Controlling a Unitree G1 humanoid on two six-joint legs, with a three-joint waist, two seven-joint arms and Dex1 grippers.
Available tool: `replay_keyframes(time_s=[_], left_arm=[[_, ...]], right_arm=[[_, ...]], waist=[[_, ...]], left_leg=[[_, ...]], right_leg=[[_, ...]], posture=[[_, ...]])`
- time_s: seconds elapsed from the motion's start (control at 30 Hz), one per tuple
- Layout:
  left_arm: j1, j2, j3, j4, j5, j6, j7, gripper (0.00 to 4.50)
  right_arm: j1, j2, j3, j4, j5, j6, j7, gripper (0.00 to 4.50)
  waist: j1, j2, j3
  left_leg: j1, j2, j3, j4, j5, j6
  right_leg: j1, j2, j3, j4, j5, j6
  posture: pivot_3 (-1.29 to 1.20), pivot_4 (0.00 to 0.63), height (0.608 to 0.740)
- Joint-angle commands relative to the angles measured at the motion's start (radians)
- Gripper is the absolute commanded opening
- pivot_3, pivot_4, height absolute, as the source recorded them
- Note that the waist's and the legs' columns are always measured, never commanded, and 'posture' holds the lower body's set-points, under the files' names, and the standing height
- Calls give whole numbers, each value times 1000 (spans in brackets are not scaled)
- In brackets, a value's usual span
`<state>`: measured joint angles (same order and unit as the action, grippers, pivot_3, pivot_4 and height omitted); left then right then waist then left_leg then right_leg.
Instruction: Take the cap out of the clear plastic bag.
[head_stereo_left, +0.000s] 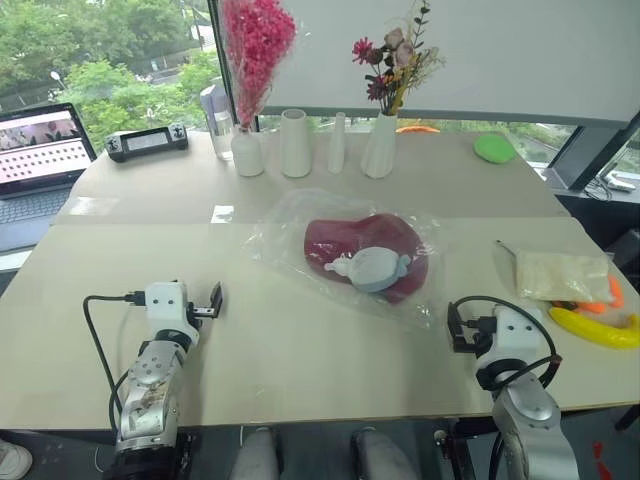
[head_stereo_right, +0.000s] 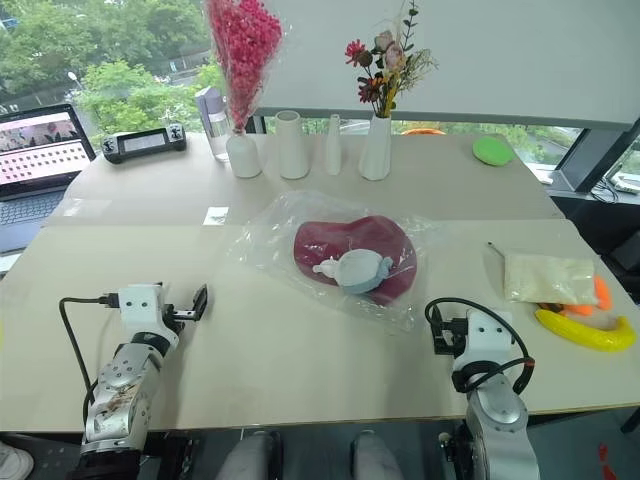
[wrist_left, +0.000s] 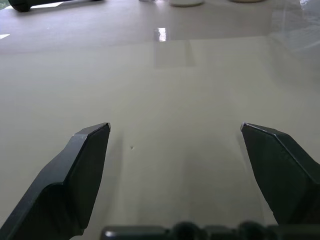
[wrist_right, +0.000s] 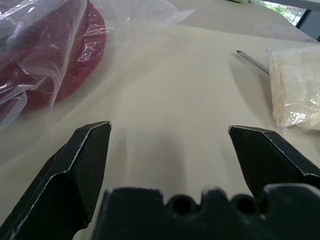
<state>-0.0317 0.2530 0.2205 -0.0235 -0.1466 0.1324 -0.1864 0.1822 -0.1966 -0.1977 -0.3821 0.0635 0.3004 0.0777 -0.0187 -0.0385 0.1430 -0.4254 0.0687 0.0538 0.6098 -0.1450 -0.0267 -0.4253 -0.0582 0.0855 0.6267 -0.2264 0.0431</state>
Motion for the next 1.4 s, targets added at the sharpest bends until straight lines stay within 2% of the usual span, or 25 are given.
replay_keyframes(time_s=[0.03,0.13,0.27,0.4,0.47,0.53,0.67,0.73,0.97,1.1,1.23,1.4], left_arm=[[-30,52,7,9,-40,21,-76,4500],[-143,163,40,35,-52,23,-142,4500],[-330,242,55,130,-80,58,-179,4500],[-454,303,49,113,-180,138,-322,4500],[-472,342,27,68,-252,211,-435,4500],[-470,387,11,-2,-368,317,-572,4500],[-481,482,-34,-30,-407,413,-704,4500],[-470,519,-76,-82,-437,474,-769,4500],[-445,527,-166,-160,-445,562,-811,4500],[-440,521,-197,-182,-418,549,-808,4500],[-424,516,-196,-215,-415,555,-792,4500],[-400,519,-184,-257,-419,570,-773,4500]], right_arm=[[-12,-32,-27,-28,18,-30,29,4491],[-74,-113,-108,-8,72,-20,91,4491],[-174,-198,-172,11,127,13,127,4491],[-271,-301,-184,9,192,69,217,4491],[-315,-349,-169,-13,243,118,276,4491],[-333,-420,-94,-66,257,156,369,4491],[-411,-461,-2,-165,359,281,442,4491],[-499,-488,75,-181,382,330,496,4491],[-663,-528,288,-35,304,363,602,4491],[-750,-474,399,164,222,270,653,4491],[-784,-430,430,337,171,233,668,4491],[-768,-421,470,394,129,255,714,4491]], waist=[[0,0,0],[0,-2,2],[1,-3,2],[-4,-3,3],[-11,-3,3],[-15,-3,3],[-29,-3,3],[-29,-3,4],[-18,-7,6],[-19,-8,7],[-21,-8,7],[-20,-7,7]], left_leg=[[0,0,0,0,0,0],[0,0,-1,0,0,0],[0,0,-1,1,0,0],[-1,0,-1,-1,0,1],[-1,0,-1,-2,1,6],[-1,0,-1,-3,0,10],[-2,0,-3,-3,-3,11],[-2,0,-4,-2,-3,11],[-2,0,-3,3,-3,11],[-5,0,-3,3,-3,11],[-6,0,-4,2,-3,11],[-6,0,-4,2,-3,11]], right_leg=[[0,0,0,0,0,0],[-1,0,-1,0,0,0],[1,-1,-3,-1,0,-1],[1,0,-3,-1,-1,-1],[1,0,-3,-1,-2,2],[1,0,-3,0,-1,3],[0,1,-3,2,-4,-1],[0,1,-4,3,-7,4],[1,0,-4,2,-11,-2],[-2,0,-4,2,-10,-2],[-2,1,-4,3,-9,-1],[-2,1,-4,3,-4,0]], posture=[[0,150,740],[0,150,740],[0,150,740],[0,150,740],[0,150,740],[0,150,740],[0,150,740],[0,150,740],[0,150,740],[0,150,740],[0,150,740],[0,150,740]])
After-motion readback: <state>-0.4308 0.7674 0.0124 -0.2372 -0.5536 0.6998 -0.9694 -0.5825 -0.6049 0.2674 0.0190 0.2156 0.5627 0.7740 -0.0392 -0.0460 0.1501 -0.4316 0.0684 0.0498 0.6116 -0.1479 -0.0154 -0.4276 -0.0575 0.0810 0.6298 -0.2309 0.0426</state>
